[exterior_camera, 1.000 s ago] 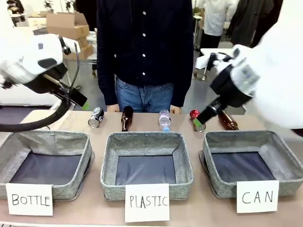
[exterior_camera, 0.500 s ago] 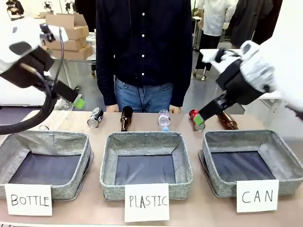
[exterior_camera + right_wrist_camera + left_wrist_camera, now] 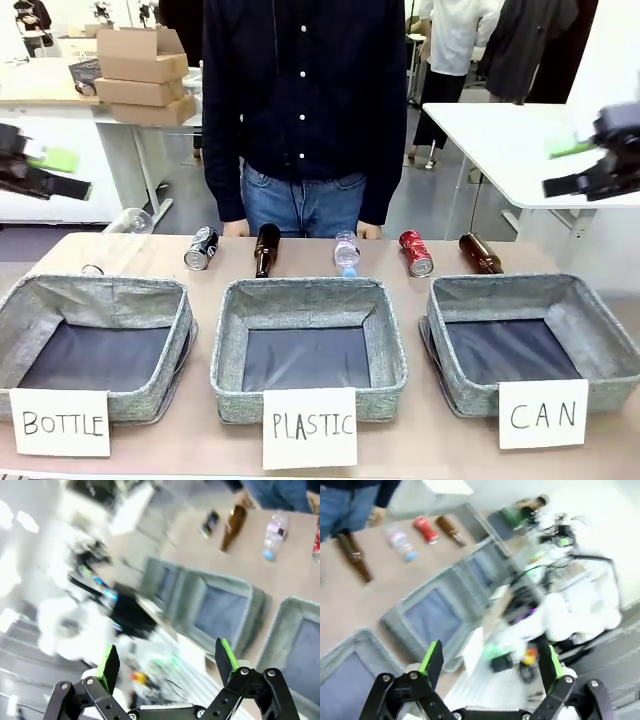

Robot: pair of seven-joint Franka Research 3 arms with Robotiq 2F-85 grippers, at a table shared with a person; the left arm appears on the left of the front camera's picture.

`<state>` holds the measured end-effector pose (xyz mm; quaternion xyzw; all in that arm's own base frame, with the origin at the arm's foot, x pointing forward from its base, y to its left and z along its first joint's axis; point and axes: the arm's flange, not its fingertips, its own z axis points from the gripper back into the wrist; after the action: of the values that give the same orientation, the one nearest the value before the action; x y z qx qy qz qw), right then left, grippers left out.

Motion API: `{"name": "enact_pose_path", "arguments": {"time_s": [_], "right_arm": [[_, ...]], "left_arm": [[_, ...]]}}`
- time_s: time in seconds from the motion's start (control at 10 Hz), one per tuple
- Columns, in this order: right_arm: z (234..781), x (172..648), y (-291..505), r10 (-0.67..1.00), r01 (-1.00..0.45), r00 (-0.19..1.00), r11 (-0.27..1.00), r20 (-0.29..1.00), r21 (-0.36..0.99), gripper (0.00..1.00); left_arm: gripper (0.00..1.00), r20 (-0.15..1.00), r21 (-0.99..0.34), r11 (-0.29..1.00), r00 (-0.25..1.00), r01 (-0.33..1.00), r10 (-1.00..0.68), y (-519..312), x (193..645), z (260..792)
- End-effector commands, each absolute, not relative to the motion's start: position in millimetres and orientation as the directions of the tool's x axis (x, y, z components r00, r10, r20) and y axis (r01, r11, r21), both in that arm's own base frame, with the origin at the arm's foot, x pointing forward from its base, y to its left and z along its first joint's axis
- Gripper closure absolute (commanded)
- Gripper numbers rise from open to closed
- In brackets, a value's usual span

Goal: Sort the can waste into the basket.
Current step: Pick up the can waste from the table and place it in the right Fabric basket.

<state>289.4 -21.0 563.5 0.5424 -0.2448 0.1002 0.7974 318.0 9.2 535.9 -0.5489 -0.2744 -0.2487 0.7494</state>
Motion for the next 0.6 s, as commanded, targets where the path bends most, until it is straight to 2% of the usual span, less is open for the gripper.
{"name": "enact_pose_path", "arguments": {"time_s": [0.0, 0.1, 0.2, 0.3, 0.4, 0.5], "right_arm": [[518, 262, -14, -0.526, -0.270, 0.808, 0.073, 0.267, 0.960, 0.00], [517, 263, -14, -0.527, -0.260, 0.807, 0.086, 0.265, 0.962, 0.00], [516, 265, -9, -0.537, -0.192, 0.805, 0.169, 0.253, 0.967, 0.00], [563, 298, -58, -0.369, -0.289, 0.866, 0.184, 0.339, 0.939, 0.00], [563, 298, -58, -0.369, -0.289, 0.866, 0.184, 0.339, 0.939, 0.00], [563, 298, -58, -0.369, -0.289, 0.866, 0.184, 0.339, 0.939, 0.00]], "left_arm": [[0.00, 0.510, -0.860, 0.061, 0.851, 0.507, 0.123, -8, 317, 508], [0.00, 0.508, -0.861, 0.051, 0.853, 0.506, 0.119, -14, 323, 506], [0.00, 0.500, -0.866, 0.080, 0.854, 0.493, 0.143, -19, 333, 506], [0.00, 0.435, -0.872, 0.293, 0.895, 0.391, 0.102, -36, 348, 500], [0.00, 0.504, -0.862, 0.023, 0.852, 0.506, 0.139, 3, 339, 513], [0.00, 0.504, -0.862, 0.023, 0.852, 0.506, 0.139, 3, 339, 513]]}}
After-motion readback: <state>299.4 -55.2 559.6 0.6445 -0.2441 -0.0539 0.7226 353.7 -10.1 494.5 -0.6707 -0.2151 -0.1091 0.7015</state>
